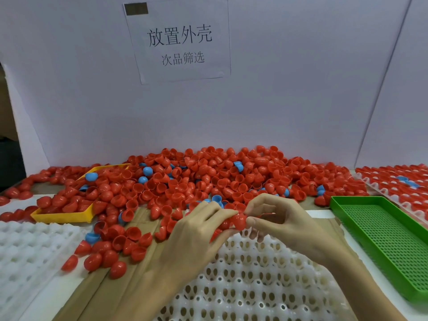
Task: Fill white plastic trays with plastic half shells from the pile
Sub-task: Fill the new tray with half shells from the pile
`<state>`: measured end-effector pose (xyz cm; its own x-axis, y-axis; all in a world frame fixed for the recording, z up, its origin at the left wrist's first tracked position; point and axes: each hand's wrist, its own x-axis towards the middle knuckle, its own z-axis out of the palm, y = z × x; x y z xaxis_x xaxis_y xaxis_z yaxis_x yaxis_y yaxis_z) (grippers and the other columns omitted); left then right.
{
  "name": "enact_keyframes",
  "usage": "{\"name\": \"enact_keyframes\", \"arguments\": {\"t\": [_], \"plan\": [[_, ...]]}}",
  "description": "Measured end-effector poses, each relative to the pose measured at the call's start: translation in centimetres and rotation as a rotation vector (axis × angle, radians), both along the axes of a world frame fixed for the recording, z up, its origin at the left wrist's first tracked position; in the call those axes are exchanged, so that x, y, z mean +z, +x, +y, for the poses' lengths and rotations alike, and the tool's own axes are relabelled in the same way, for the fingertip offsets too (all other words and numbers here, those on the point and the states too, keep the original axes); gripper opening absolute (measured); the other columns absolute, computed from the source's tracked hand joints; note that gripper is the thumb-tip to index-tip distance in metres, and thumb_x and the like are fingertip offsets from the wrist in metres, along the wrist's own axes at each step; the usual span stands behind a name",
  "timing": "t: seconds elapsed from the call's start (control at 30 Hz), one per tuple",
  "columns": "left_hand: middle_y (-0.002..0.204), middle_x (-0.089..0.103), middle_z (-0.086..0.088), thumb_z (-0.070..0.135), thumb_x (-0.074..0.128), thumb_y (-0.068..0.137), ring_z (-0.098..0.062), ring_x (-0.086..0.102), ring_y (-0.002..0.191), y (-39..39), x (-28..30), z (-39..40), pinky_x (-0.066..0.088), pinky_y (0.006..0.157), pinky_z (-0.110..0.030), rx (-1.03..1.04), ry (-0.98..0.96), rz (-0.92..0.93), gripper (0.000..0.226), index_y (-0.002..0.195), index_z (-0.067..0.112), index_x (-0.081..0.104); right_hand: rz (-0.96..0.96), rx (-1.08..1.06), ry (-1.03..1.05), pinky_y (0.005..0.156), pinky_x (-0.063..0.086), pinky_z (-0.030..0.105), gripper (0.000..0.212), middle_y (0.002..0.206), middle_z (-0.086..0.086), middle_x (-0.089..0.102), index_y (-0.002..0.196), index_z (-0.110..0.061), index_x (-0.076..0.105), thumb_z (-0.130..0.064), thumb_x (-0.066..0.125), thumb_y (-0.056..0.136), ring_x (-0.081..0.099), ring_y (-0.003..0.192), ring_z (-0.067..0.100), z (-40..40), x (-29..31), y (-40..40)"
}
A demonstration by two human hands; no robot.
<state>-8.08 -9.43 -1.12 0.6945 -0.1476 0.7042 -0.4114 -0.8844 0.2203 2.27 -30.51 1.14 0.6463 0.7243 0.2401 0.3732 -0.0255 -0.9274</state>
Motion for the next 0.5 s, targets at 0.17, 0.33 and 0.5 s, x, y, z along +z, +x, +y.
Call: {"name": "enact_keyframes", "arguments": {"t": [0.17,0.33,0.5], "plan": [[0.107,0.062,0.018,0.05,0.068,0.095,-0.001,0.062,0.098,-0.2,-0.05,-0.5,0.053,0.089,-0.021,-0.059,-0.198,0.099,0.042,0.128,0.025,0.068,-0.042,0.016,0.0,0.073,0.059,0.03,0.013,0.089,0.013,0.076,0.101,-0.008,0.07,-0.016,0.078,0.094,0.075,0.08,0.027,-0.14,0.19,-0.07],[0.114,0.069,0.022,0.038,0.074,0.091,-0.004,0.067,0.11,0.11,0.02,-0.55,0.054,0.093,-0.022,-0.127,-0.505,0.217,0.033,0.123,0.029,0.072,-0.049,0.047,0.014,0.074,0.059,0.031,0.01,0.093,0.009,0.075,0.103,-0.01,0.073,-0.015,0.076,0.096,0.074,0.081,0.025,-0.13,0.16,-0.18],[0.118,0.073,0.017,0.034,0.073,0.093,-0.009,0.068,0.114,0.13,0.19,-0.35,0.055,0.098,-0.028,-0.214,-0.661,0.365,0.03,0.123,0.034,0.071,-0.021,0.067,0.009,0.077,0.06,0.031,0.011,0.1,0.008,0.076,0.109,-0.015,0.075,-0.015,0.073,0.099,0.074,0.085,0.024,-0.37,0.29,-0.11]]}}
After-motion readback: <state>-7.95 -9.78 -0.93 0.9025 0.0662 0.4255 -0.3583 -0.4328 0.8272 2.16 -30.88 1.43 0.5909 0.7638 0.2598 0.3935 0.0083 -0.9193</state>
